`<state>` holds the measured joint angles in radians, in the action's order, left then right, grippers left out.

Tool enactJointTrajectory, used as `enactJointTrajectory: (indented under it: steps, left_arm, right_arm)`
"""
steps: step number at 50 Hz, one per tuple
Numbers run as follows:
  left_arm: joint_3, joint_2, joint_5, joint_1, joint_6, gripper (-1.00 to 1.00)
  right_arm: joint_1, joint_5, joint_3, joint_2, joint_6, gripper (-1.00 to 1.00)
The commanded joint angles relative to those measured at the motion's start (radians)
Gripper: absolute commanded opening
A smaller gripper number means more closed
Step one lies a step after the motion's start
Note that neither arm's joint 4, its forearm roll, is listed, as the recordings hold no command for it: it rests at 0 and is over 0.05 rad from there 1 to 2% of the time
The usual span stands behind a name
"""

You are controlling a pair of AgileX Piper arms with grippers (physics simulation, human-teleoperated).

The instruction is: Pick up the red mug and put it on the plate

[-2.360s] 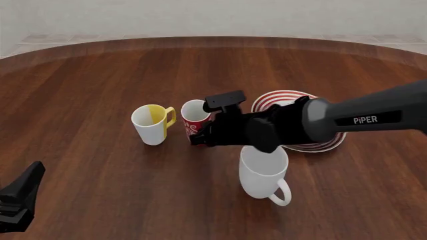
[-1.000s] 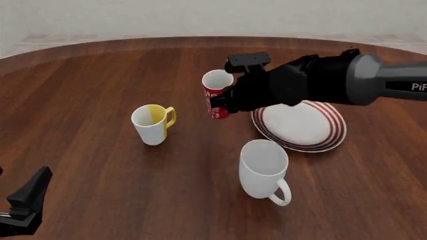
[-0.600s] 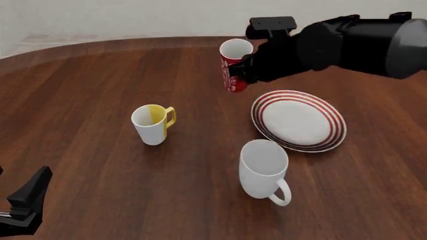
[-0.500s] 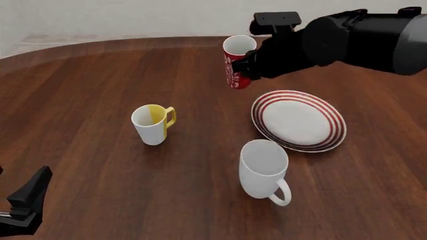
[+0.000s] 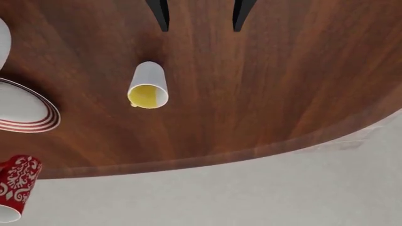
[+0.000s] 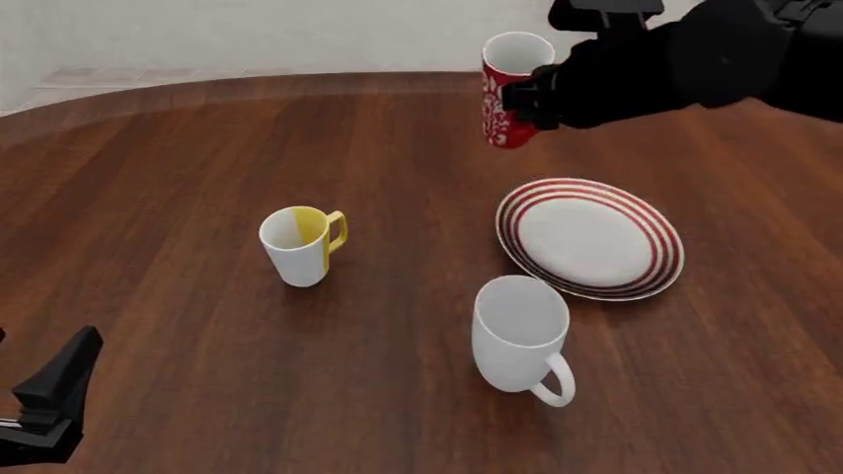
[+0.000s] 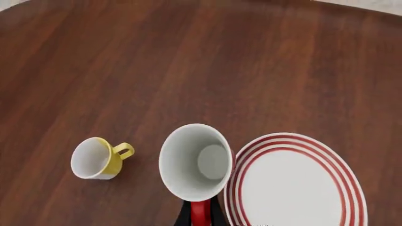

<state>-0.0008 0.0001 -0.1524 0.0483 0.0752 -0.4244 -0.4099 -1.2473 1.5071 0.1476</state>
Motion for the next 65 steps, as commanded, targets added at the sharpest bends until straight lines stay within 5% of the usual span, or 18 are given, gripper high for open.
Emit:
enactJointTrajectory:
  steps: [1,44,58,61,65]
  left_arm:
    - [0.000,0.000,0.001,0.003,0.000,1.00]
    - [0.001,0.000,0.002,-0.003,-0.002,1.00]
    - [0.001,0.000,0.005,-0.007,0.001,1.00]
    - [0.001,0.000,0.005,-0.003,0.002,1.00]
    - [0.001,0.000,0.005,-0.005,-0.001,1.00]
  right_arm:
    - [0.020,0.013,0.054,-0.072,0.027,-1.00]
    - [0.205,0.081,0.250,-0.225,0.052,-1.00]
    - [0.159,0.114,0.346,-0.222,0.163,-1.00]
    - [0.125,0.152,0.423,-0.260,0.247,-1.00]
    - [0.149,0.196,0.470,-0.270,0.269,-1.00]
